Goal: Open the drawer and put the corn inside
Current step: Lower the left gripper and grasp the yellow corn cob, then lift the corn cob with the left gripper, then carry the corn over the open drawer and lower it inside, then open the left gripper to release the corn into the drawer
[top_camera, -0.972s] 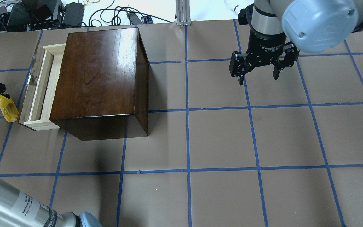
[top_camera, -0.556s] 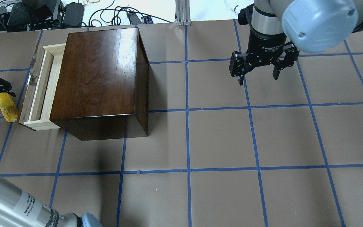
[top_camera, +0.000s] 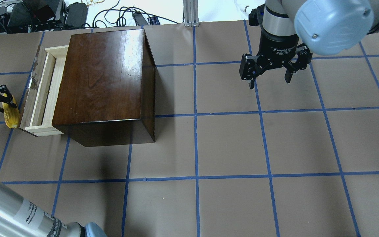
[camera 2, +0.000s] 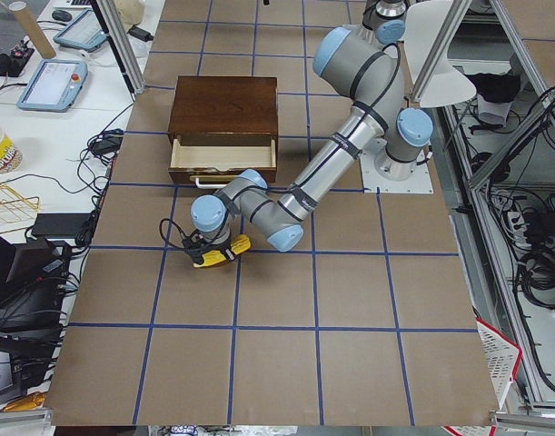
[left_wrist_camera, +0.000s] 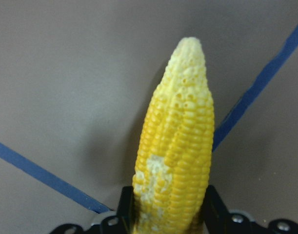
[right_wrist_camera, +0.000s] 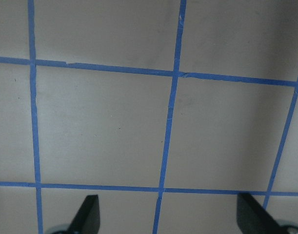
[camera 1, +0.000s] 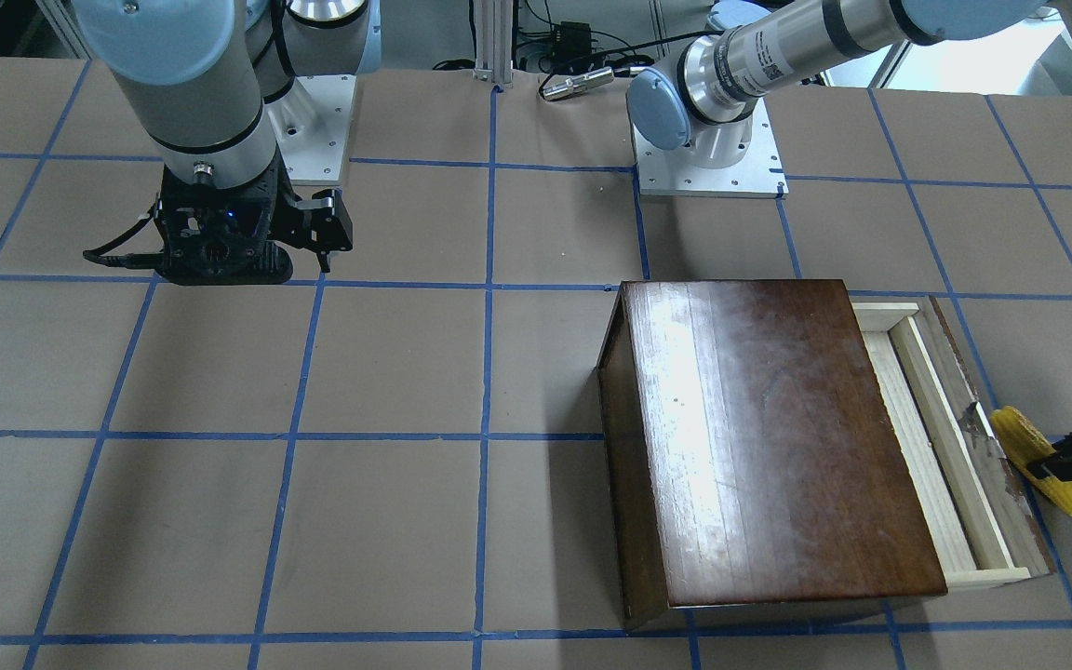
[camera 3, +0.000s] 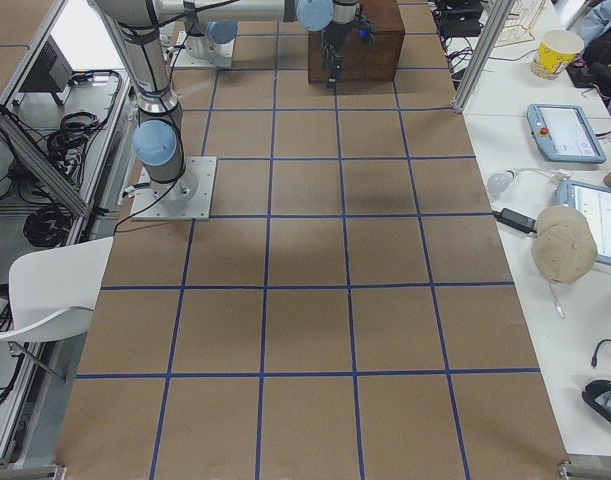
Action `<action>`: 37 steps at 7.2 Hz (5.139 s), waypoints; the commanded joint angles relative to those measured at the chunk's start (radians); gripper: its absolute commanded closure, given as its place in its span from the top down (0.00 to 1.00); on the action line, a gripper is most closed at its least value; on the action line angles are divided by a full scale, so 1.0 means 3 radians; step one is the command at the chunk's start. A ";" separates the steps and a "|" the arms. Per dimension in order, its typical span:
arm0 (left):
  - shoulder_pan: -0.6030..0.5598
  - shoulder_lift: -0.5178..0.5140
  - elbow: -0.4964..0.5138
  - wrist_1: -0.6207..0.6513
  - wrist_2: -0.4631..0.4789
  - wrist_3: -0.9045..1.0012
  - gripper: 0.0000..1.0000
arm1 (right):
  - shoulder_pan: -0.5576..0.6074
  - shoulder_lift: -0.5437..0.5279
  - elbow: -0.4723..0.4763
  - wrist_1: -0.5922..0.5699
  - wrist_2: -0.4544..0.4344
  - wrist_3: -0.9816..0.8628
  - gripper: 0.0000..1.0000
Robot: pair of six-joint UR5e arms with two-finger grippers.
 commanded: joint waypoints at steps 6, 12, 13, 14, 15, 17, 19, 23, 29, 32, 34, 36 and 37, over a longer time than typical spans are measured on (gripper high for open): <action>-0.0280 0.0429 0.0307 -0.0433 0.0003 0.0566 0.00 | 0.0000 0.0000 0.0000 0.0000 0.0000 0.0000 1.00; -0.0653 0.0854 0.0849 -0.1374 -0.0007 0.0828 0.00 | 0.0000 0.0000 0.0000 0.0000 0.0000 0.0005 1.00; -0.0740 0.0880 0.0860 -0.1447 -0.0022 0.0793 0.00 | 0.0000 0.0000 0.0000 0.0000 0.0005 0.0005 1.00; -0.0877 0.0905 0.0835 -0.1498 -0.0027 0.0737 0.00 | 0.0000 0.0000 0.0000 0.0000 0.0000 0.0000 1.00; -0.1035 0.0890 0.0814 -0.1544 -0.0027 0.0630 0.00 | 0.0000 0.0000 0.0000 0.0000 0.0005 0.0005 1.00; -0.1134 0.0819 0.0692 -0.1540 -0.0053 0.0608 0.00 | 0.0000 0.0000 0.0000 0.0000 0.0000 0.0005 1.00; -0.1139 0.0819 0.0407 -0.1484 -0.0043 0.0613 0.00 | 0.0000 0.0000 0.0000 0.0000 0.0000 0.0005 1.00; -0.1134 0.0732 0.0293 -0.1417 -0.0181 0.0547 0.00 | 0.0000 0.0000 0.0000 0.0000 0.0000 0.0000 1.00; -0.1139 0.0706 0.0287 -0.1422 -0.0150 0.0455 1.00 | 0.0000 0.0000 0.0000 0.0000 0.0000 0.0000 1.00; -0.1175 0.0890 0.0328 -0.1468 -0.0130 0.0460 1.00 | 0.0000 0.0000 0.0000 0.0000 0.0000 0.0000 1.00; -0.1363 0.1048 0.0450 -0.1478 -0.0125 0.0470 1.00 | 0.0000 0.0000 0.0000 0.0000 0.0000 0.0000 1.00; -0.1558 0.1140 0.0482 -0.1529 -0.0023 0.0470 1.00 | 0.0000 0.0000 0.0000 0.0000 0.0000 0.0005 1.00; -0.1650 0.1202 0.0477 -0.1585 0.0023 0.0410 1.00 | 0.0000 0.0000 0.0000 0.0000 0.0005 0.0005 1.00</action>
